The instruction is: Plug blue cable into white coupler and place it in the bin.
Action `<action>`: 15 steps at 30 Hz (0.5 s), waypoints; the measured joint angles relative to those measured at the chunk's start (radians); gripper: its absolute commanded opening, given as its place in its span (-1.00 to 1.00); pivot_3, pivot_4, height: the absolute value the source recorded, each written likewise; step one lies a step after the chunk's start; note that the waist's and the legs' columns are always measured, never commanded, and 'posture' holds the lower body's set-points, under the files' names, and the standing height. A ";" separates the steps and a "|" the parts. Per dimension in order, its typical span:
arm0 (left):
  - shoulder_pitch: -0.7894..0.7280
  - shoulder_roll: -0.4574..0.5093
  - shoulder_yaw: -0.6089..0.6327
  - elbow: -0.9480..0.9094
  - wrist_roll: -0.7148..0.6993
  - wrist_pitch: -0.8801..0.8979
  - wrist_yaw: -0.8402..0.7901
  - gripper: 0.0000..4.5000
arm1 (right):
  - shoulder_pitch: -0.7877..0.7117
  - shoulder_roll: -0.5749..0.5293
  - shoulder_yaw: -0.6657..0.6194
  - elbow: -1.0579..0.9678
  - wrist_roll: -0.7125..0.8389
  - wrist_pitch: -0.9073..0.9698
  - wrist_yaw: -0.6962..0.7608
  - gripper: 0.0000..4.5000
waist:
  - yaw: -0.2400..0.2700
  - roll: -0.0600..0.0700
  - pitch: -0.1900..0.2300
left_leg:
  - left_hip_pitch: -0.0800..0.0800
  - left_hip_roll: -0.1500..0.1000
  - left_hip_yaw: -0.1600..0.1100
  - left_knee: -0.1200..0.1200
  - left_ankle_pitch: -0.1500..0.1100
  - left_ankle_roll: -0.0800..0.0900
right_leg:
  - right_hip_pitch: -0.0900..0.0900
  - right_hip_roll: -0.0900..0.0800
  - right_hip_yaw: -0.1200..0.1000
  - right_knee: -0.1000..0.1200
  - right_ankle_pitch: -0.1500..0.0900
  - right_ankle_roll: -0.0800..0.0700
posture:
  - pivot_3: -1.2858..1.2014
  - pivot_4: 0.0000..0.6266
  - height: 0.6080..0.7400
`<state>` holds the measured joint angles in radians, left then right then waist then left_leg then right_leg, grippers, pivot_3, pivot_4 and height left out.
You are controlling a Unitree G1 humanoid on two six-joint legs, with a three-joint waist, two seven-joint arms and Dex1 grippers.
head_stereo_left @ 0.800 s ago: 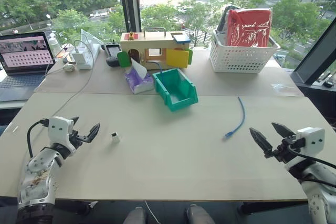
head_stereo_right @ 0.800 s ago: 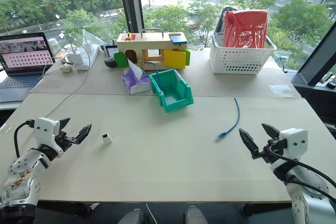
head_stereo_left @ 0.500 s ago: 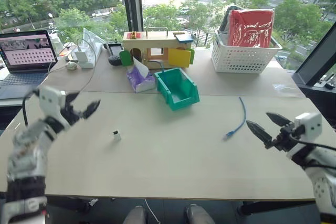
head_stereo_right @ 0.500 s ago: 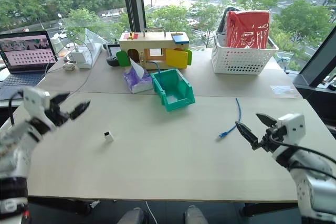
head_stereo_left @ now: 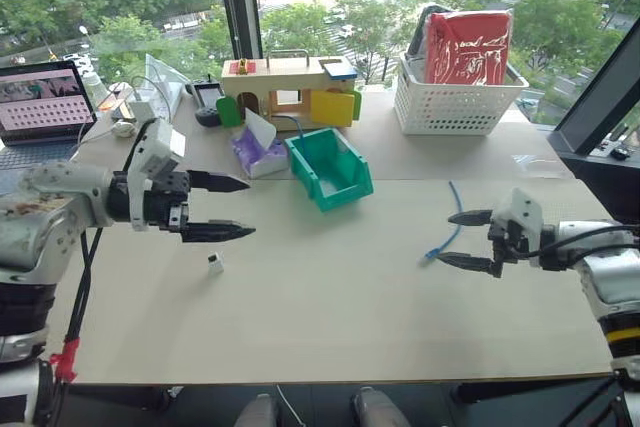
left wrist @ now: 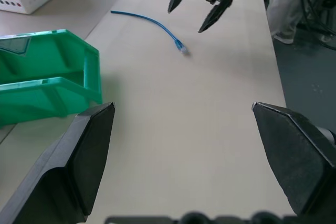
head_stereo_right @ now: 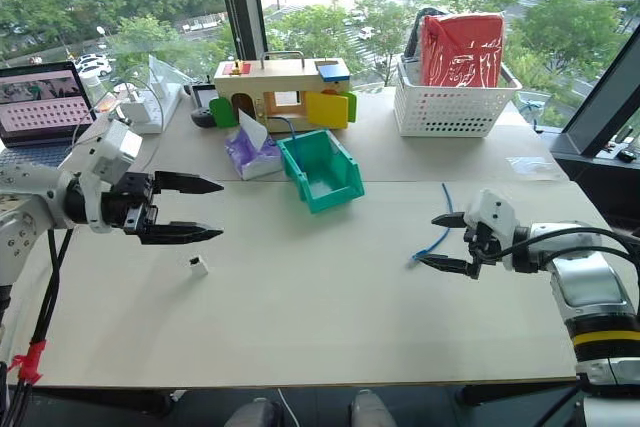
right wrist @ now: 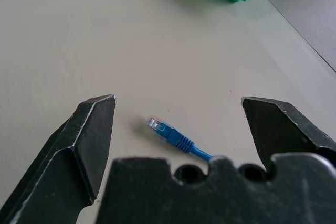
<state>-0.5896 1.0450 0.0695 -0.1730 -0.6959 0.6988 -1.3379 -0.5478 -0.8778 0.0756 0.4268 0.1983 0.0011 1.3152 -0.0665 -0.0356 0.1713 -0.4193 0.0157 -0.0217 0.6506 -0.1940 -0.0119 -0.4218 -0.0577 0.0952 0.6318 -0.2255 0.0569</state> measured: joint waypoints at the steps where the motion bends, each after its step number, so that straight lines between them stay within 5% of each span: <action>1: 0.010 0.009 0.001 -0.013 -0.001 0.000 -0.007 1.00 | -0.016 0.003 0.015 0.028 -0.012 -0.019 0.016 0.98 | 0.000 0.000 0.000 | 0.000 0.000 0.000 0.000 0.000 0.000 | 0.000 0.000 0.000 0.000 0.000 0.000 | 0.03 -0.52 0.83; 15: 0.190 0.037 0.116 -0.169 -0.022 0.027 0.076 1.00 | -0.186 0.144 0.109 0.393 -0.158 -0.217 0.079 0.98 | 0.002 0.000 0.001 | 0.000 0.000 0.000 0.001 0.000 0.000 | 0.000 -0.001 0.000 0.001 0.004 -0.006 | 0.03 -0.52 0.83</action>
<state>-0.3994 1.0821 0.1856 -0.3419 -0.7175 0.7255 -1.2616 -0.7338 -0.7339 0.1844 0.8200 0.0407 -0.2157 1.3938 -0.0645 -0.0354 0.1718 -0.4190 0.0153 -0.0221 0.6516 -0.1940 -0.0119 -0.4216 -0.0582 0.0950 0.6329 -0.2217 0.0505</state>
